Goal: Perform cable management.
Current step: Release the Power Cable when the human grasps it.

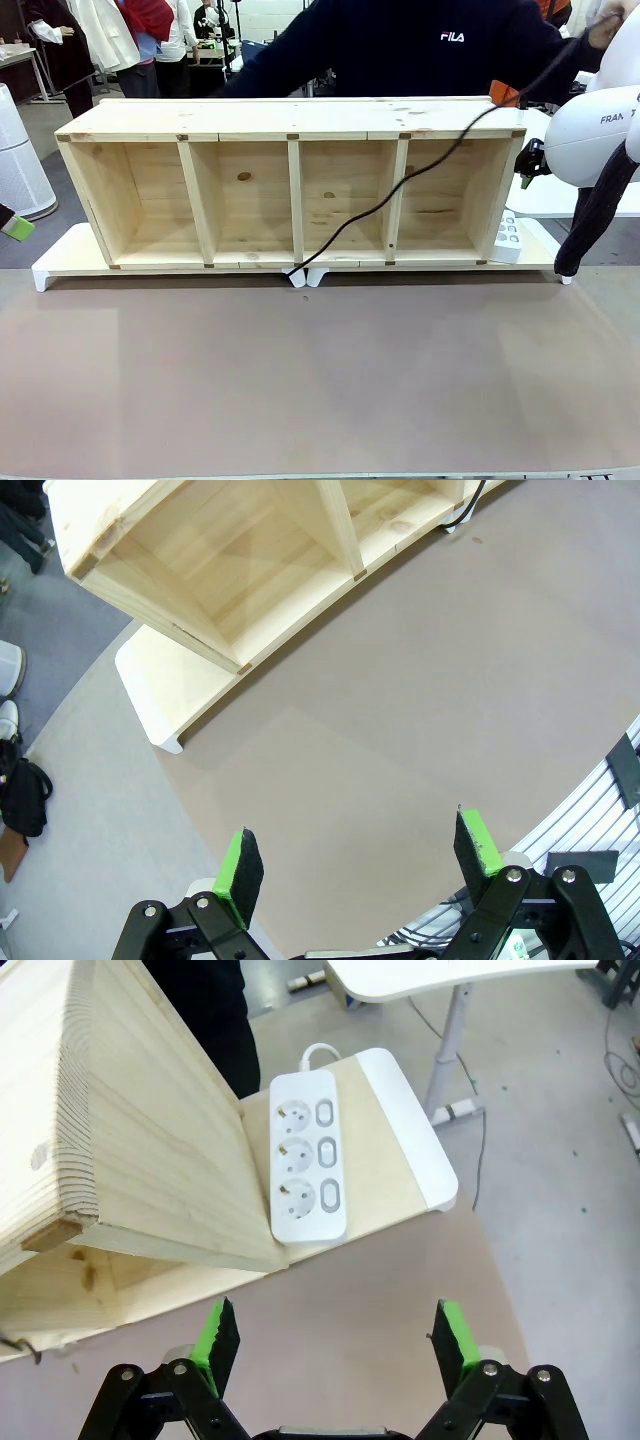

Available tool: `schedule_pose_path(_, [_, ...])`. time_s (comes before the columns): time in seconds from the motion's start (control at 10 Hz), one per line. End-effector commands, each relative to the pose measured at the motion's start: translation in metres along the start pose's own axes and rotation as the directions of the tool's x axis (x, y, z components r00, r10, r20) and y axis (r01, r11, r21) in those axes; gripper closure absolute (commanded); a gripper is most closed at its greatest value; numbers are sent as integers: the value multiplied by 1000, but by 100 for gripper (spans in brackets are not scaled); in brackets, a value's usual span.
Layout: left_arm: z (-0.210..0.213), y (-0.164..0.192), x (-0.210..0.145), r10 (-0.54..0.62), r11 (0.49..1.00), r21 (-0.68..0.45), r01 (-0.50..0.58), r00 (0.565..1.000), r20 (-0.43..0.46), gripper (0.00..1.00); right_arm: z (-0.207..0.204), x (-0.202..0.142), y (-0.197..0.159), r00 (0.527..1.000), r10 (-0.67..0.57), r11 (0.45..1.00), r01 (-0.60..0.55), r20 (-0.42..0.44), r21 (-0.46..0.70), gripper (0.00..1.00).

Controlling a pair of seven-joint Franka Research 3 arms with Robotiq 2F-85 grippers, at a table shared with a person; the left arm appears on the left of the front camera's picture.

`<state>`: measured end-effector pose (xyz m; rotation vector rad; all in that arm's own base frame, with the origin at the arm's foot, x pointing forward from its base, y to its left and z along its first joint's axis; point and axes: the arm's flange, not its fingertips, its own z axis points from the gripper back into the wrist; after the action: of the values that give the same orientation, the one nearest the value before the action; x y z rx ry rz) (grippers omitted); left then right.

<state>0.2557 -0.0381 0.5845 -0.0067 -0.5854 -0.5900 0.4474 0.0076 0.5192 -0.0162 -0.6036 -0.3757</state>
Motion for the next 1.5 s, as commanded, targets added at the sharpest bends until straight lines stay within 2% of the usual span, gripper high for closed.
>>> schedule_pose_path(0.0, [-1,1,2,-6,1000,5,6,1000,11,0,0,-1,1,1000,-7,1000,7,1,-1,0])
schedule_pose_path(1.4, [-1,1,2,-6,1000,5,6,1000,11,0,0,-1,1,1000,-7,1000,7,1,-1,0])
